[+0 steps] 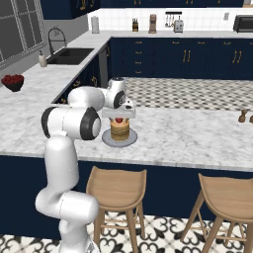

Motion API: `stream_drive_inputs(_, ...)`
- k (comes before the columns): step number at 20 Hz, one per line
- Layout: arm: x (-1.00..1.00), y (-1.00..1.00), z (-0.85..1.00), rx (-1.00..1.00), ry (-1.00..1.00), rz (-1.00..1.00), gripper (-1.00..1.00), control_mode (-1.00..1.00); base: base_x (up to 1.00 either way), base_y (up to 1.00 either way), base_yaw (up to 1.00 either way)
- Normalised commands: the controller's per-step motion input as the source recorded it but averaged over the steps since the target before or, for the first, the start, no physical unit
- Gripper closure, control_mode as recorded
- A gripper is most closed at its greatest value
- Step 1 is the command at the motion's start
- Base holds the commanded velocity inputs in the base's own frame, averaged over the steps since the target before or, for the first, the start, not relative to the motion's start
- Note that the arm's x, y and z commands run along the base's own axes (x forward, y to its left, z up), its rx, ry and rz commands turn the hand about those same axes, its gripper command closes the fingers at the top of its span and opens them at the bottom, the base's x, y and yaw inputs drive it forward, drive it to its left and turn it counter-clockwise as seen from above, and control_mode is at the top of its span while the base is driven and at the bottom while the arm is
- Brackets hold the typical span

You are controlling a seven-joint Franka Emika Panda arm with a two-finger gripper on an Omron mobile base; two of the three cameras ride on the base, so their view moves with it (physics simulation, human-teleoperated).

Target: Take the strawberry from the fridge and place it on top of the pancake, located on the dining counter.

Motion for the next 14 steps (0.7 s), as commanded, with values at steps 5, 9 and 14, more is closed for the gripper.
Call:
stream_drive_inputs(5, -0.1, 0.13, 0.95, -0.14, -0.08, 0.0, -1.0, -1.0, 0.0, 0.0, 0.0)
stream_drive_inputs(9, -0.87, 0.6, 0.85, -0.23, -0.15, 0.0, -1.0, -1.0, 0.0, 0.0, 0.0)
stream_drive_inputs(14, -1.0, 0.99, 0.15, -0.17, -0.07, 0.0, -1.0, -1.0, 0.0, 0.0, 0.0)
